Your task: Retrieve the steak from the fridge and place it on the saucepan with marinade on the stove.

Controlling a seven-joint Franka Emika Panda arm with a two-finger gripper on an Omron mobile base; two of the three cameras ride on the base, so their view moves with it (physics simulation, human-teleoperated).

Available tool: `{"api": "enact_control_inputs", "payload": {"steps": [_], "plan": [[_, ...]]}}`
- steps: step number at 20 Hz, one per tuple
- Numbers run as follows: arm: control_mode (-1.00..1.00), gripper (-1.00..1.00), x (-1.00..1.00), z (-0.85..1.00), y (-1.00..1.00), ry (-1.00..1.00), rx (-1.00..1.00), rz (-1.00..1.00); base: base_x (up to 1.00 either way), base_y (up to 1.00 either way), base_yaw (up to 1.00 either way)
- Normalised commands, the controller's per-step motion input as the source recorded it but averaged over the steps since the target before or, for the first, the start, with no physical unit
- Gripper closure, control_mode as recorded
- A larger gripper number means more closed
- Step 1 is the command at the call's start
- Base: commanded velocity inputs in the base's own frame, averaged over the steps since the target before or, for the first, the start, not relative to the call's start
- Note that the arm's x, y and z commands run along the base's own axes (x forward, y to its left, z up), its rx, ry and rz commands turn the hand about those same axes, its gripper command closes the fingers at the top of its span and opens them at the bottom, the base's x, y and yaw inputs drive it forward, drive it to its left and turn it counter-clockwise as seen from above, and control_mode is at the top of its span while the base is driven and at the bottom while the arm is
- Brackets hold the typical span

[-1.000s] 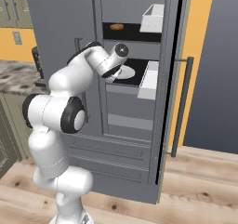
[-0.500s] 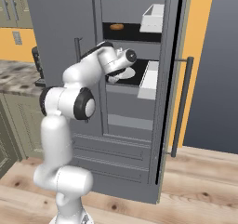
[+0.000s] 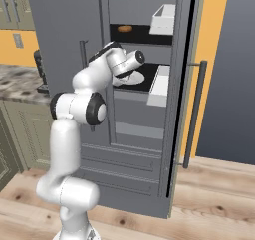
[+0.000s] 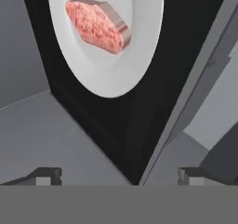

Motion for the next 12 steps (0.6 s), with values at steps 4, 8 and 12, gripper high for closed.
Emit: {"api": "enact_control_inputs", "payload": {"steps": [4,8,12], "plan": [[-1.0,-1.0,-0.24,0.0,0.71,-0.01,0.0,0.21,0.0,0.0,0.0],[-1.0,-1.0,-0.77,0.0,0.99,-0.08,-0.02,0.28,0.0,0.0,0.0],[-1.0,-1.0,-0.91,0.0,1.0,-0.14,-0.07,0.25,0.0,0.0,0.0]]}}
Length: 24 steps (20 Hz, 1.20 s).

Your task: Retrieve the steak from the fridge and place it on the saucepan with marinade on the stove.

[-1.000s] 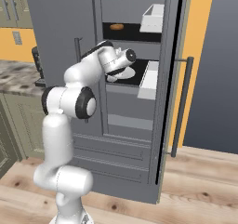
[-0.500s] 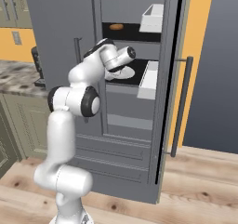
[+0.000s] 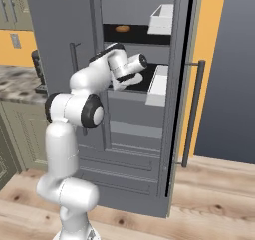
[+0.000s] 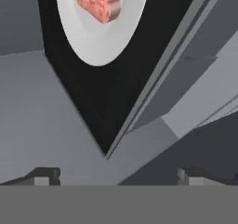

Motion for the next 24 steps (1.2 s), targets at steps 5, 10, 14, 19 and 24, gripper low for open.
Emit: {"api": "enact_control_inputs", "payload": {"steps": [5,10,14,19,24], "plan": [[-1.0,-1.0,-0.57,-0.06,1.0,-0.14,-0.12,0.25,0.0,0.0,0.0],[-1.0,-1.0,-0.66,-0.11,1.0,-0.18,-0.12,0.2,0.0,0.0,0.0],[-1.0,-1.0,-0.85,-0.09,1.0,-0.17,-0.12,0.16,0.0,0.0,0.0],[-1.0,-1.0,-0.8,-0.19,1.0,-0.13,-0.1,0.19,0.0,0.0,0.0],[-1.0,-1.0,-0.62,-0.43,1.0,-0.13,-0.08,0.21,0.0,0.0,0.0]]}}
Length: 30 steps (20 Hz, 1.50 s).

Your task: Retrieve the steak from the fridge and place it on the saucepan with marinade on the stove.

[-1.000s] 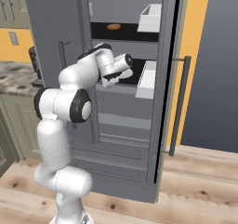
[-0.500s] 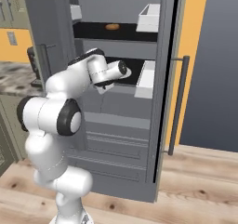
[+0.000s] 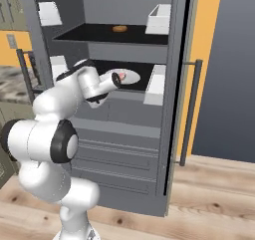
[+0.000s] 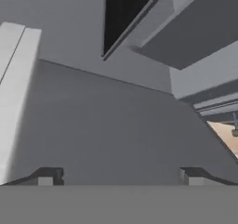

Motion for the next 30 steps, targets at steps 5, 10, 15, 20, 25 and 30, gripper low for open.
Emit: {"api": "enact_control_inputs", "payload": {"steps": [5,10,15,20,25,30], "plan": [[-1.0,-1.0,-0.51,-0.49,1.0,-0.09,-0.08,0.19,0.0,0.0,0.0],[-1.0,-1.0,-0.19,-0.4,1.0,-0.08,-0.04,0.1,0.0,0.0,0.0],[-1.0,-1.0,0.06,-0.16,1.0,-0.1,0.0,0.0,0.0,0.0,0.0],[-1.0,-1.0,-0.23,0.0,0.54,-0.18,-0.01,-0.12,0.0,0.0,0.0],[-1.0,-1.0,-0.54,0.36,-0.41,-0.03,-0.03,-0.21,0.0,0.0,0.0],[-1.0,-1.0,-0.14,0.89,-0.62,0.0,-0.07,-0.19,0.0,0.0,0.0]]}}
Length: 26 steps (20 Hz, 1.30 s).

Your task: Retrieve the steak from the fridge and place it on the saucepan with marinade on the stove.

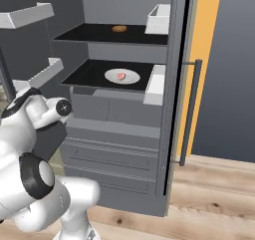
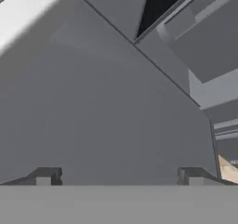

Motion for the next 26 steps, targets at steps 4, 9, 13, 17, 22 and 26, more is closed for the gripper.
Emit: {"api": "enact_control_inputs", "payload": {"steps": [4,9,13,17,22,26], "plan": [[-1.0,-1.0,0.0,1.0,-0.53,0.01,-0.09,-0.11,0.0,0.0,0.0],[-1.0,-1.0,-0.01,0.95,-0.54,0.09,-0.23,-0.07,0.0,0.0,0.0],[-1.0,-1.0,0.0,0.36,-0.36,0.18,-0.37,-0.06,0.0,0.0,0.0],[-1.0,-1.0,0.0,0.32,-0.54,0.22,-0.37,-0.09,0.0,0.0,0.0],[-1.0,-1.0,0.0,0.02,-0.76,0.03,-0.41,-0.1,0.0,0.0,0.0],[-1.0,-1.0,0.07,-0.08,-0.79,-0.06,-0.27,-0.02,0.0,0.0,0.0]]}}
